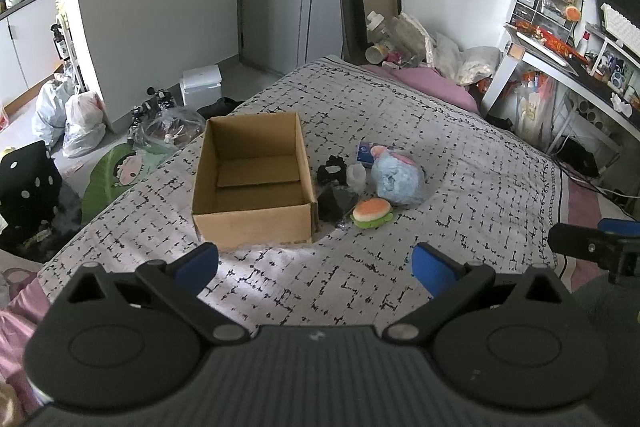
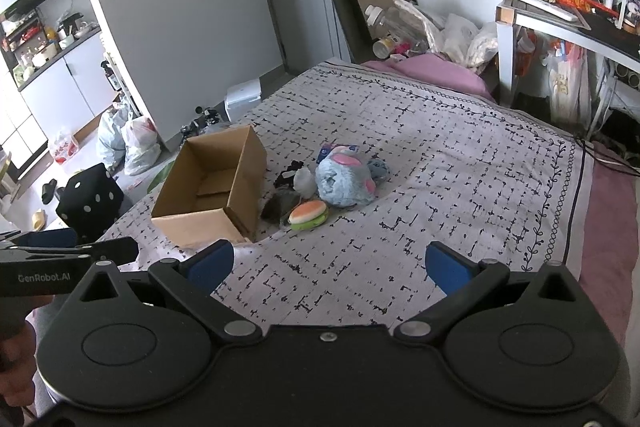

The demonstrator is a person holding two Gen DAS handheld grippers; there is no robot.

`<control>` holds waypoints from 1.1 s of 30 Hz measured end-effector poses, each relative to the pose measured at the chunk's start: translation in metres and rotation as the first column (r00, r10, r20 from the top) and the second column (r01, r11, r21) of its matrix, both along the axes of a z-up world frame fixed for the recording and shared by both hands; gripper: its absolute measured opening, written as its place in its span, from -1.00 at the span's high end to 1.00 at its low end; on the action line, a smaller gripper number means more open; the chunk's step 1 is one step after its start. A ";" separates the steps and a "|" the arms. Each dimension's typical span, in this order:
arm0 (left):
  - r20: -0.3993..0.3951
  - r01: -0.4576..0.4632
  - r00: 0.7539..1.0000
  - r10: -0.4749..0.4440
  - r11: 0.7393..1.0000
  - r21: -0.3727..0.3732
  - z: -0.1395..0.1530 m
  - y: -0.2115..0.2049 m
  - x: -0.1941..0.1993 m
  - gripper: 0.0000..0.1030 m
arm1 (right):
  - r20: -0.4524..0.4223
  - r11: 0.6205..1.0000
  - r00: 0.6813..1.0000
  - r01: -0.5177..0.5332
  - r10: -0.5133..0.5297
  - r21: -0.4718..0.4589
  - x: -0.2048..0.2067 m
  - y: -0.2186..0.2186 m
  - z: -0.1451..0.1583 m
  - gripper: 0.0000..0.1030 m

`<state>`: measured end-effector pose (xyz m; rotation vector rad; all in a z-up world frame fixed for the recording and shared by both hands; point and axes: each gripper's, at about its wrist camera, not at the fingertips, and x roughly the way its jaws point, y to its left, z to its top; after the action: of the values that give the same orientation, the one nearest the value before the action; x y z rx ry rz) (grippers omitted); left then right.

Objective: Organize soft objects
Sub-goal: 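Reach the right gripper to the grey plush and close on it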

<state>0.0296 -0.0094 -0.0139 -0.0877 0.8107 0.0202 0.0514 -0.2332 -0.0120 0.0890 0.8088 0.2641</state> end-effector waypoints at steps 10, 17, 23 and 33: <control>0.017 0.016 1.000 -0.016 1.000 -0.027 -0.004 -0.015 0.027 -0.98 | -0.007 1.000 1.000 0.012 -0.011 0.014 0.032 -0.012 -0.005 -1.00; 0.034 0.012 0.999 -0.010 0.999 -0.047 -0.005 -0.023 0.055 -0.94 | -0.023 0.999 1.000 -0.005 0.006 0.038 0.061 -0.015 -0.009 -1.00; 0.023 0.001 1.000 0.001 0.997 -0.071 -0.012 -0.025 0.083 -0.93 | -0.069 0.996 0.998 0.010 -0.004 0.091 0.096 -0.013 -0.016 -1.00; -0.007 -0.025 1.000 0.025 0.995 -0.101 -0.033 -0.030 0.128 -0.61 | -0.136 0.987 0.987 0.098 -0.080 0.131 0.155 -0.013 -0.037 -1.00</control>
<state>0.1573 -0.0392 -0.0473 -0.1937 0.8163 0.0031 0.2069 -0.2462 -0.0486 0.2736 0.9140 0.2307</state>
